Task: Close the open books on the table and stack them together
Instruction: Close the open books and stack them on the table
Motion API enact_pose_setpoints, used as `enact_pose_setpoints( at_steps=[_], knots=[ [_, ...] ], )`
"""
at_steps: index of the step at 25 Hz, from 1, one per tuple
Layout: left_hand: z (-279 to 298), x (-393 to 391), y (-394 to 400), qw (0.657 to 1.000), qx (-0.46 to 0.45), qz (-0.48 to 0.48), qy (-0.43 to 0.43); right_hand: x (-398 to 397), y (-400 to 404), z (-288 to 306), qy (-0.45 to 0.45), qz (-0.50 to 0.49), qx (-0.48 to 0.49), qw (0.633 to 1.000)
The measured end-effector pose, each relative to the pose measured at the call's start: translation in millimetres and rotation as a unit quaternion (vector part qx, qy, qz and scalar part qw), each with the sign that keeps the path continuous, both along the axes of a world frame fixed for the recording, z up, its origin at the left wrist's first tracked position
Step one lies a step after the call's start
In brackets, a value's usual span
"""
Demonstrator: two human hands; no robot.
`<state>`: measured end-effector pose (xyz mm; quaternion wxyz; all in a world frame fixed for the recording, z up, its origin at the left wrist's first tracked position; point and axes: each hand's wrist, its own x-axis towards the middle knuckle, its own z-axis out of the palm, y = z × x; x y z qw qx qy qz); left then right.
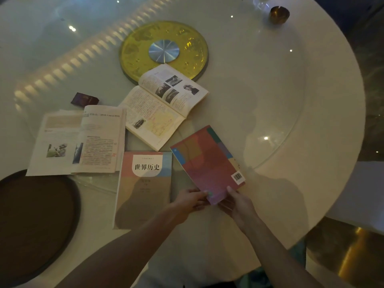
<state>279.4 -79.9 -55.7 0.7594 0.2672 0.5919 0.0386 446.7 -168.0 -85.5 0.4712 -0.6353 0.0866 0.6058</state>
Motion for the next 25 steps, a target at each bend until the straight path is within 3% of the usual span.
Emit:
enact_pose_setpoints(
  at_steps=[2,5,8,10,12,14,15,18,21,23,25],
  knots=[
    [2.7,2.1,2.7,0.997,0.048,-0.063,0.011,3.8,11.0,8.3,-0.029,-0.030,0.023,0.999],
    [8.2,1.2,9.2,0.955,0.269,-0.079,0.099,16.1,30.4,41.4,-0.138,-0.003,0.075,0.988],
    [10.8,-8.0,27.6,0.837,0.503,-0.160,0.141,32.5,55.1,87.7,-0.196,0.030,0.136,0.971],
    [13.5,-12.6,41.5,0.761,0.578,-0.240,0.171,37.5,73.4,115.8,-0.225,0.074,0.167,0.957],
    [21.9,-11.9,52.7,0.686,0.654,-0.213,0.239,35.3,91.4,139.0,-0.245,0.113,0.188,0.944],
    [29.8,-9.7,61.0,0.650,0.703,-0.163,0.237,28.7,107.3,156.6,-0.249,0.138,0.207,0.936],
    [35.2,-9.7,63.9,0.670,0.703,-0.143,0.191,25.6,113.7,162.8,-0.242,0.148,0.218,0.934],
    [51.4,-18.8,70.4,0.780,0.620,-0.077,0.044,17.4,128.5,172.3,-0.219,0.171,0.227,0.933],
    [62.5,-39.8,81.4,0.876,0.481,0.020,-0.030,8.3,128.1,156.8,-0.281,0.171,0.190,0.925],
    [69.0,-57.8,86.6,0.913,0.375,0.115,-0.111,-1.4,119.6,137.5,-0.315,0.174,0.125,0.924],
    [72.1,-75.7,91.0,0.923,0.300,0.181,-0.157,-19.9,103.9,117.5,-0.263,0.198,0.060,0.942]
  ],
)
